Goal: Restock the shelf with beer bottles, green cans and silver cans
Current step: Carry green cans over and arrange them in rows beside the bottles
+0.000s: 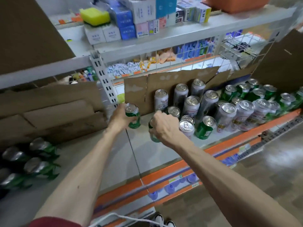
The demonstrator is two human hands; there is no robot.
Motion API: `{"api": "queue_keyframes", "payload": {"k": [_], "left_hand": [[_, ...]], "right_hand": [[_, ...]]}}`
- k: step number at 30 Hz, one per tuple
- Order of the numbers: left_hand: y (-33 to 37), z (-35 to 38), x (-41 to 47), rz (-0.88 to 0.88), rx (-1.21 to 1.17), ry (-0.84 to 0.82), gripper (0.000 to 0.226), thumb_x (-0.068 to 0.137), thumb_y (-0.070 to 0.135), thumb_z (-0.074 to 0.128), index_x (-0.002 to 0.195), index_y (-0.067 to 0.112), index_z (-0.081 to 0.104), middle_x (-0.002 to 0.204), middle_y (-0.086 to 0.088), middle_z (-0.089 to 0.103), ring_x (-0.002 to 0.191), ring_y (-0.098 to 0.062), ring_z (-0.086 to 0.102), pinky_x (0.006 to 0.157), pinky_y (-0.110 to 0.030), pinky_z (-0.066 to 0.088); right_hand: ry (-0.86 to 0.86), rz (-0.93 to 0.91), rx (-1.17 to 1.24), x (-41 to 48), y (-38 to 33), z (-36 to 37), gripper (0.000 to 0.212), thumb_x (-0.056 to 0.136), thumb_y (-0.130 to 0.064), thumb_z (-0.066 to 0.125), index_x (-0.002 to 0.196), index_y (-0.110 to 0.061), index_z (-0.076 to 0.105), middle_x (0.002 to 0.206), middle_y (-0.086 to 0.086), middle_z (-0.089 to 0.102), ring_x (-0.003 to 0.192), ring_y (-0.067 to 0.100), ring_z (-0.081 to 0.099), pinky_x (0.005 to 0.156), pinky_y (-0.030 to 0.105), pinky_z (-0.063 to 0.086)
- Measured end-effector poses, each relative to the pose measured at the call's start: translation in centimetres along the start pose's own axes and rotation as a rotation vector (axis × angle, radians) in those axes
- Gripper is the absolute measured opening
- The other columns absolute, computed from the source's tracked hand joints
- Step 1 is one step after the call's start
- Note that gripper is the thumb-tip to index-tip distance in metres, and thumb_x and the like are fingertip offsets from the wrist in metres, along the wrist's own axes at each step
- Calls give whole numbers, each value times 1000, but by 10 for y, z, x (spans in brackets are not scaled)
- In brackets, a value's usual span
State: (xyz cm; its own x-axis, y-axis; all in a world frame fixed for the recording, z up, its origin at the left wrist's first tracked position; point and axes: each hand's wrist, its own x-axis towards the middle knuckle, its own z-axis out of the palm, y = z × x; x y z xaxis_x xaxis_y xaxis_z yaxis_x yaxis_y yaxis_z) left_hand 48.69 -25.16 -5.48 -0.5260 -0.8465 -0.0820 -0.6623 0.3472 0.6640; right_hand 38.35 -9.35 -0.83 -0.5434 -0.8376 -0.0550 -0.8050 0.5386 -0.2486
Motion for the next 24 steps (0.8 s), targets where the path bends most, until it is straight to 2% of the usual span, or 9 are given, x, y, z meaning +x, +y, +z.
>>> {"api": "queue_keyframes", "payload": {"k": [2,5,9,13,16,19,21,24], "left_hand": [[-11,-28,-22,-5,-48,53,54,72,26,84,117,21,56,109,5,65,99,-16,62,80,-30,49],[-36,-69,-67,-81,-66,150,53,70,25,86,116,23,59,106,8,65,95,-9,59,76,-23,43],[-83,-125,-133,-208,-49,283,62,68,30,86,122,19,56,109,6,61,100,-11,57,74,-21,39],[-132,-178,-196,-330,-4,388,66,73,36,83,129,19,53,114,7,59,107,-11,55,81,-25,41],[-167,-210,-239,-407,-8,434,67,75,40,82,132,20,52,125,3,60,114,-18,57,86,-31,46],[-197,-234,-279,-455,-16,447,68,77,41,81,135,23,49,128,5,57,114,-17,56,88,-34,47],[-217,-246,-299,-482,-10,449,70,77,40,81,136,23,48,125,7,56,107,-15,55,83,-32,45],[-249,-262,-317,-471,14,439,70,74,40,83,133,22,50,121,6,59,102,-14,58,74,-27,43]], "right_hand": [[35,-76,31,9,-16,-7,49,80,-38,75,111,-7,52,110,13,67,104,35,64,68,34,35],[63,-165,88,20,-54,-5,59,78,-47,75,111,-7,50,108,11,66,109,34,59,68,34,35],[0,-274,173,9,-127,3,49,75,-45,75,105,-11,56,88,8,53,105,35,58,67,33,36],[-107,-413,138,-22,-206,17,52,76,-43,75,109,-7,57,107,15,64,105,34,58,69,34,39],[-156,-524,122,-52,-258,28,46,76,-43,75,104,-9,61,106,11,65,104,33,58,69,34,40],[-185,-585,106,-82,-300,38,48,77,-49,73,103,-11,62,102,9,65,103,33,59,68,34,40],[-190,-615,88,-100,-323,45,45,76,-46,73,102,-11,62,98,9,65,99,33,60,67,33,41],[-202,-611,55,-122,-349,56,37,76,-40,74,87,-11,54,89,8,62,92,30,59,64,34,41]]}}
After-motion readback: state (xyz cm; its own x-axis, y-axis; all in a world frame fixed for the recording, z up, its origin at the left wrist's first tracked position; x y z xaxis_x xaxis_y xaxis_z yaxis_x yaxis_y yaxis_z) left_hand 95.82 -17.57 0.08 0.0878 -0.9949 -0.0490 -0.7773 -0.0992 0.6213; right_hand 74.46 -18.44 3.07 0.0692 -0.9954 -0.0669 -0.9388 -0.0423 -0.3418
